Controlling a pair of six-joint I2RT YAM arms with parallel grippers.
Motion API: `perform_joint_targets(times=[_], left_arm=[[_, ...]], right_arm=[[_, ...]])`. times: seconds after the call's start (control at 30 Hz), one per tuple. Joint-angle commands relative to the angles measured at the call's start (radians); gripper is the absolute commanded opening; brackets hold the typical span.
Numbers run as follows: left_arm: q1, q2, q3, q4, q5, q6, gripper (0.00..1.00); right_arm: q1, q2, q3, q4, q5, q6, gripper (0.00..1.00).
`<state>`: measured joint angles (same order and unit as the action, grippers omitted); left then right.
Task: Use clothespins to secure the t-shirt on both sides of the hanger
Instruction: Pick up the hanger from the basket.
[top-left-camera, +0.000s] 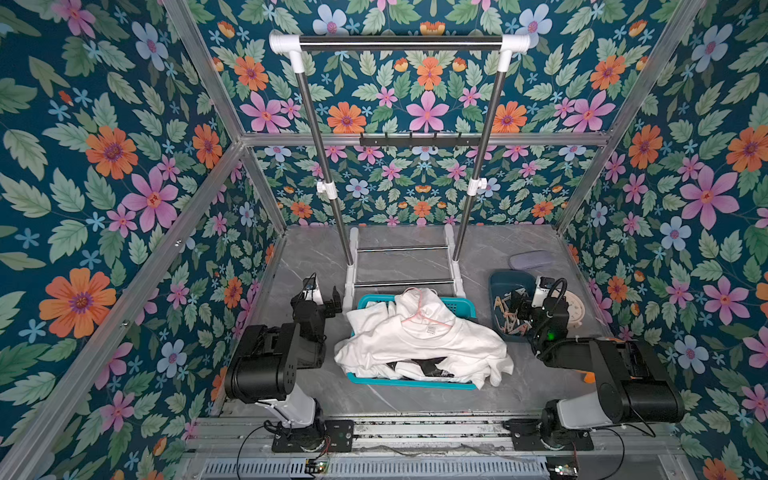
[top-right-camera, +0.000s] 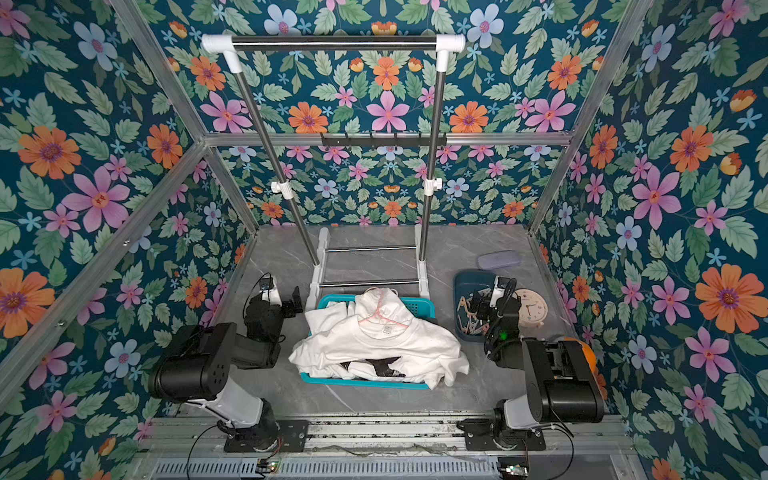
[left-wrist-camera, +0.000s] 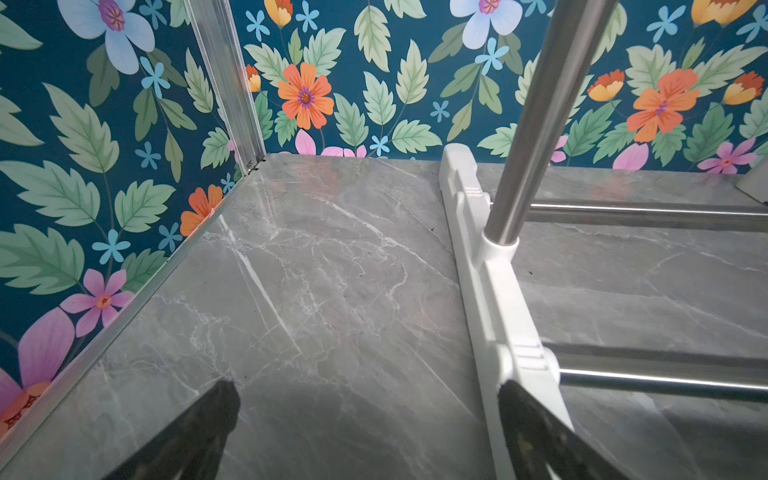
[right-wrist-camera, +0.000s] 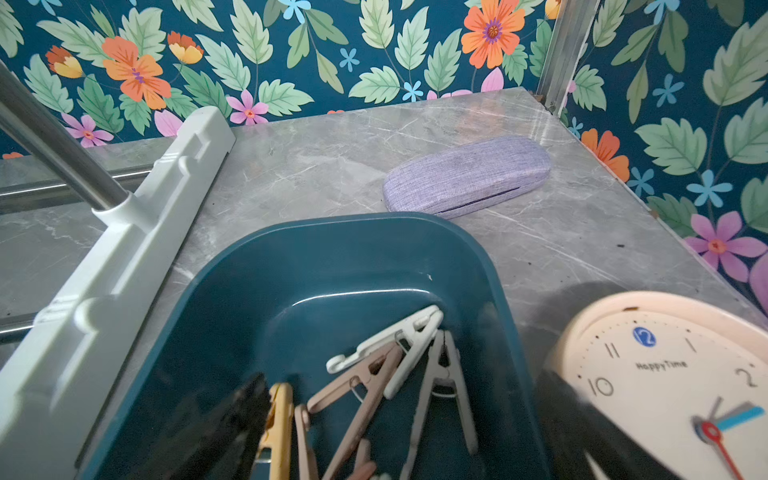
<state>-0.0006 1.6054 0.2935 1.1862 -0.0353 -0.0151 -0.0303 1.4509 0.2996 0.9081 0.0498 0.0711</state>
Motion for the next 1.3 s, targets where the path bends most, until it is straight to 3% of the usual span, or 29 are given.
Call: perform_joint_targets(times=[0.0,0.97,1.27], left_arm=[[0.001,-0.003,0.002,0.013,-0.009,0.007,1.0],[0.001,-0.01,0.004,0.013,-0.004,0.007,1.0],[0.001,-0.174,0.172,-0.44,0.024,-0.012,0.94]], right_arm=[[0.0,0.002,0.006,0.012,-0.012,-0.008,1.0],[0.0,-0.017,-0.004,0.021,-0.022,-0.015,1.0],[0.024,-0.318,0.105,-0.408,0.028,0.048,1.0]])
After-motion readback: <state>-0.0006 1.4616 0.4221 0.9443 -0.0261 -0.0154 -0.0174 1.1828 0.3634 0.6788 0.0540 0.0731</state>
